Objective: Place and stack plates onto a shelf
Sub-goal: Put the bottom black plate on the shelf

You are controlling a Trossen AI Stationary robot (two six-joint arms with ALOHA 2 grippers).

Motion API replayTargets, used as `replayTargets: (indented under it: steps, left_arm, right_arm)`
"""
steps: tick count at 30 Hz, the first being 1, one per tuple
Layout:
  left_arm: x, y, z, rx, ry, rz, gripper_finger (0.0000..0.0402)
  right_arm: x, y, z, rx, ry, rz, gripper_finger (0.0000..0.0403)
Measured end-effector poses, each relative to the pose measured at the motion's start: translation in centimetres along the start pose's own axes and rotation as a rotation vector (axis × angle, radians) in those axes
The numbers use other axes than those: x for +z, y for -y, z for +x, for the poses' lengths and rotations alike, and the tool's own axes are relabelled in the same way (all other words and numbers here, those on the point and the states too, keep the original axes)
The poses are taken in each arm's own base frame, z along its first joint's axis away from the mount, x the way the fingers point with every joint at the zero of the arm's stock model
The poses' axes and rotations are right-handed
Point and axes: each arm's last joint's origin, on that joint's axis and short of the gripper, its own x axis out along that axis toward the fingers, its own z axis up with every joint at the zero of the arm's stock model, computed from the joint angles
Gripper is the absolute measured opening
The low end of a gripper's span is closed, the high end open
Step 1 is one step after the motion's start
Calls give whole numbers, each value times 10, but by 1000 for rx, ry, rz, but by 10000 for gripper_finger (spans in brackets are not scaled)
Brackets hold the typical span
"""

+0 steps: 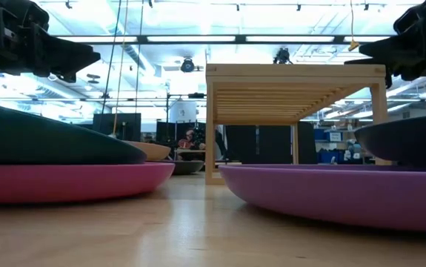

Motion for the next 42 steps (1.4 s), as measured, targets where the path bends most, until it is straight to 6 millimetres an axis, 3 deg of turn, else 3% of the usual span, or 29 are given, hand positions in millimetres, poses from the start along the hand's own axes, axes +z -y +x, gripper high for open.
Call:
replayTargets:
  steps: [6,10,18,31,42]
  left_arm:
    - [0,0,0,0,0,0,146]
    - [0,0,0,1,0,0,146]
    - [0,0,0,0,1,0,146]
    - [0,0,0,1,2,-1,146]
    - [0,0,0,1,1,-1,146]
  right_arm:
    - [7,-1,0,16,74,166,233]
    - [18,-3,-2,47,172,168,231]
    - [58,-10,-6,102,158,160,218]
    - [121,-28,6,71,-361,343,204]
    - [147,-59,27,36,-788,499,203]
